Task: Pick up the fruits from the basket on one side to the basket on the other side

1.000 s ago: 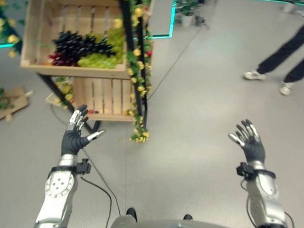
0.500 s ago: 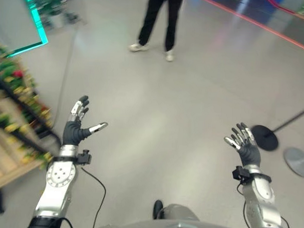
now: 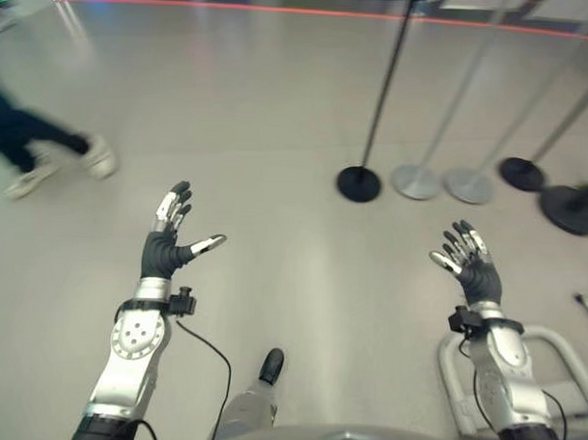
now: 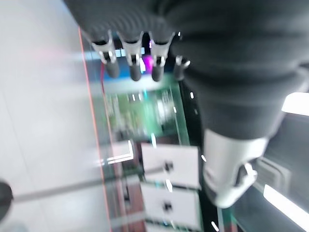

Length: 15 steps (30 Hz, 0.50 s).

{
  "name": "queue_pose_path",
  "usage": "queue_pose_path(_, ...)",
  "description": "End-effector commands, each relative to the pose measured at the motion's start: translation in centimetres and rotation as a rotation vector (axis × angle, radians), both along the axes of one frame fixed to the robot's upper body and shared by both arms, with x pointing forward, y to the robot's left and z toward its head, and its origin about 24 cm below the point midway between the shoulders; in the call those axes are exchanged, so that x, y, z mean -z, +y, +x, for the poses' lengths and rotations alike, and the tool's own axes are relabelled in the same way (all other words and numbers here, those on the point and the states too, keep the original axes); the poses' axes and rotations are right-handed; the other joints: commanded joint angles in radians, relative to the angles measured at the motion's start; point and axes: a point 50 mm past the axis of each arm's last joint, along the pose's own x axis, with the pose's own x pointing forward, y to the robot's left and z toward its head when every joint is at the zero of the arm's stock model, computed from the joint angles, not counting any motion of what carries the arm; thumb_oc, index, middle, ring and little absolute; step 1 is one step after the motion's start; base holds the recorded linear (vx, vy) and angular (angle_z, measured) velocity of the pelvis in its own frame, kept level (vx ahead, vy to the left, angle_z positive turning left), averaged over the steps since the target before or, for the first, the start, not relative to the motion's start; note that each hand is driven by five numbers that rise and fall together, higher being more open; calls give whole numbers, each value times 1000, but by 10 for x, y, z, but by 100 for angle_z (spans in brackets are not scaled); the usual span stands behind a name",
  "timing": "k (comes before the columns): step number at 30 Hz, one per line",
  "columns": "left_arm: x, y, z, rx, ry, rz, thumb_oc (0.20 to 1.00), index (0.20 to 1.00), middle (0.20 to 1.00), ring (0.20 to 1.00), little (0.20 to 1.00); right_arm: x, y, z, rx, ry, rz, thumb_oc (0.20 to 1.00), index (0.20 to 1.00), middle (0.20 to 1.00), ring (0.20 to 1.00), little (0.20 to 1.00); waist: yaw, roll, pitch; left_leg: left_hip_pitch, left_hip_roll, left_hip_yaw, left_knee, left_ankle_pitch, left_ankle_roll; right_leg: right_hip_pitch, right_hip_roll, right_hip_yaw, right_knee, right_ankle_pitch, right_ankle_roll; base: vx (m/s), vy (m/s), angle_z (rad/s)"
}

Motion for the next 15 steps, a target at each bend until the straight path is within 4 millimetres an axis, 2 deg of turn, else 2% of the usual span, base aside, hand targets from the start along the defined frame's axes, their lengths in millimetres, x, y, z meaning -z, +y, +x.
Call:
queue_pose_path(1, -29, -3, 0, 59, -145, 71, 1000, 1000, 1000, 1000, 1000, -22, -7, -1, 14, -113, -12, 1000, 1000, 1000, 1000, 1000, -8, -15, -31, 13, 34, 29, -28, 15, -40, -35, -38, -9, 18, 23, 163, 256, 334, -157)
queue_pose_path(2, -28, -3, 0, 80, -132, 83, 1000, 1000, 1000, 1000, 1000, -18, -13, -11, 33, -90, -17, 1000, 1000, 1000, 1000, 1000, -30, -19, -44, 35, 47, 91, -44, -7, -23, -55, -55, -20, 38, 27, 182, 135, 223, -71)
queue_pose_path(4, -28, -2, -2, 85, -126, 94, 1000, 1000, 1000, 1000, 1000, -14, -16, -14, 53, -71, -19, 1000, 1000, 1000, 1000, 1000, -37, -26, -42, 49, 50, 139, -45, -39, 4, -106, -81, -63, 54, 58, 211, 86, 216, -101)
queue_pose_path(5, -29, -2, -2, 85, -126, 94, 1000, 1000, 1000, 1000, 1000, -14, -16, -14, 53, -71, -19, 1000, 1000, 1000, 1000, 1000, -34, -27, -43, 49, 50, 143, -45, -41, 5, -108, -82, -60, 54, 57, 212, 12, 165, -182)
queue_pose_path(6, -28, -1, -2, 84, -121, 86, 1000, 1000, 1000, 1000, 1000, -14, -19, -16, 78, -70, -29, 1000, 1000, 1000, 1000, 1000, -36, -28, -46, 59, 63, 199, -54, -55, 10, -159, -103, -130, 32, 93, 228, 1, 94, -162)
queue_pose_path(7, -28, -1, -2, 85, -121, 86, 1000, 1000, 1000, 1000, 1000, -14, -19, -16, 78, -70, -29, 1000, 1000, 1000, 1000, 1000, -35, -28, -48, 58, 64, 200, -54, -54, 9, -161, -102, -129, 31, 94, 228, 18, 170, -170)
queue_pose_path(8, -28, -1, -1, 82, -120, 81, 1000, 1000, 1000, 1000, 1000, -13, -21, -17, 90, -68, -44, 1000, 1000, 1000, 1000, 1000, -40, -29, -44, 83, 75, 255, -53, -91, 10, -200, -145, -277, -8, 114, 221, 7, 76, -91)
queue_pose_path(9, -28, -1, 0, 82, -121, 81, 1000, 1000, 1000, 1000, 1000, -14, -21, -16, 90, -69, -44, 1000, 1000, 1000, 1000, 1000, -39, -29, -45, 80, 76, 255, -55, -86, 9, -203, -144, -276, -10, 119, 221, -26, 97, -83)
queue_pose_path(10, -29, 1, 0, 67, -119, 99, 1000, 1000, 1000, 1000, 1000, -17, -17, -11, 84, -89, -56, 1000, 1000, 1000, 1000, 1000, -15, -10, -37, 109, 123, 338, -52, -118, -4, -214, -233, -557, -22, 100, 207, -94, 36, -93)
queue_pose_path(11, -28, 2, 0, 59, -117, 100, 1000, 1000, 1000, 1000, 1000, -19, -15, -7, 78, -99, -61, 1000, 1000, 1000, 1000, 1000, -10, -2, -35, 117, 138, 365, -59, -121, -2, -203, -257, -615, -13, 96, 204, -93, 39, -129)
queue_pose_path(12, -28, 2, 0, 59, -118, 100, 1000, 1000, 1000, 1000, 1000, -19, -15, -7, 78, -100, -61, 1000, 1000, 1000, 1000, 1000, -10, -2, -35, 115, 138, 366, -61, -116, -2, -206, -257, -614, -14, 100, 203, -112, 8, -176)
queue_pose_path(13, -27, 5, 0, 36, -115, 103, 1000, 1000, 1000, 1000, 1000, -20, -8, -1, 55, -108, -64, 1000, 1000, 1000, 1000, 1000, 5, 2, -37, 131, 164, 428, -60, -135, -3, -192, -319, -719, -8, 113, 213, -98, -40, -134)
queue_pose_path(14, -27, 5, 0, 37, -114, 104, 1000, 1000, 1000, 1000, 1000, -21, -6, 1, 44, -109, -67, 1000, 1000, 1000, 1000, 1000, 5, 0, -43, 132, 176, 460, -60, -133, -8, -198, -358, -764, -11, 143, 219, -85, -37, -128)
queue_pose_path(15, -27, 5, 0, 36, -113, 104, 1000, 1000, 1000, 1000, 1000, -21, -5, 1, 44, -108, -67, 1000, 1000, 1000, 1000, 1000, 7, 0, -44, 134, 176, 463, -60, -134, -7, -198, -358, -762, -12, 144, 220, -65, -87, -100)
